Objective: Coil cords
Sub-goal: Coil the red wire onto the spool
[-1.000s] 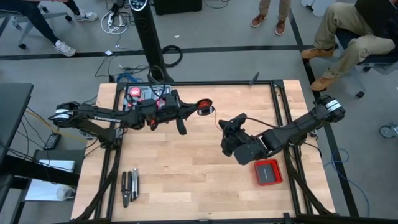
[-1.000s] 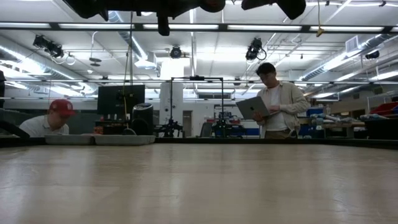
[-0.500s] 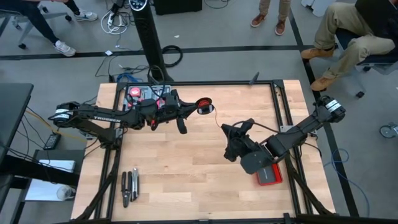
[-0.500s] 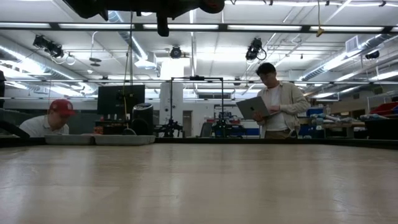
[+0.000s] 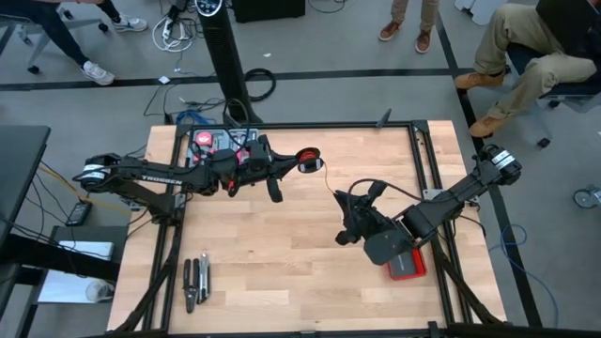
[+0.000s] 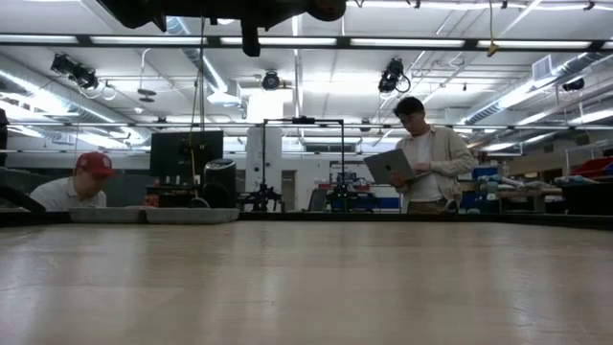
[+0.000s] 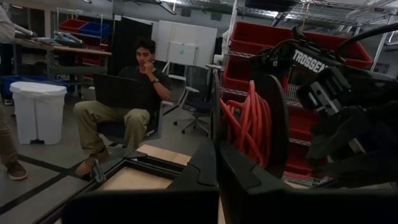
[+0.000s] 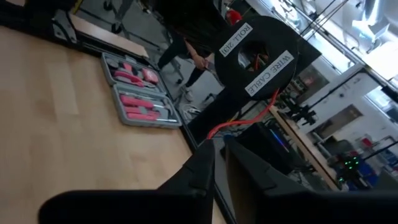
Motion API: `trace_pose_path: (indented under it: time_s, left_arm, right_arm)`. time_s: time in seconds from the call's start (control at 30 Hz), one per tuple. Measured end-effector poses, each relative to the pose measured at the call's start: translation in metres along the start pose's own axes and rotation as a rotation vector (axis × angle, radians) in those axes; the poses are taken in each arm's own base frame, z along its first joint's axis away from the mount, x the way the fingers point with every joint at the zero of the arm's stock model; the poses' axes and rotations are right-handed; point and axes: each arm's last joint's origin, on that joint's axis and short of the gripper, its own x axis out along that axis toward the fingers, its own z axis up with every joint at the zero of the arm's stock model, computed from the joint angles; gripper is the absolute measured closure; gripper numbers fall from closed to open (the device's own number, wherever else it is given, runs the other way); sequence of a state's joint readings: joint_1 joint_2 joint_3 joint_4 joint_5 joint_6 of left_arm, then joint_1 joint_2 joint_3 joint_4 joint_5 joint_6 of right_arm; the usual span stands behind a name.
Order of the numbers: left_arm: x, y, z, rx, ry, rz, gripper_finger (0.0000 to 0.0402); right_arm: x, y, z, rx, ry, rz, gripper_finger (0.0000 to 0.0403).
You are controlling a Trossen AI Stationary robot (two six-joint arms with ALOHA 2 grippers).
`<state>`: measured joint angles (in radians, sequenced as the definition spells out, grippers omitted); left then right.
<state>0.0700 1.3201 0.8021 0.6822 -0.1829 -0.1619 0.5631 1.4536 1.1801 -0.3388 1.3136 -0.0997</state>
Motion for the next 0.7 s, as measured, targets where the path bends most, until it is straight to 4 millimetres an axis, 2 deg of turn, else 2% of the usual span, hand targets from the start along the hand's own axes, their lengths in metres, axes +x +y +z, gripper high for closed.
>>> trace_pose_path:
  time_s: [0.7]
  left_arm:
    - [0.0000,0.0000,0.0003,0.000,-0.003,-0.001,0.0401]
  right_arm:
    - [-0.0013,0.0021,-0.0089,0.022,0.030,0.056,0.0361]
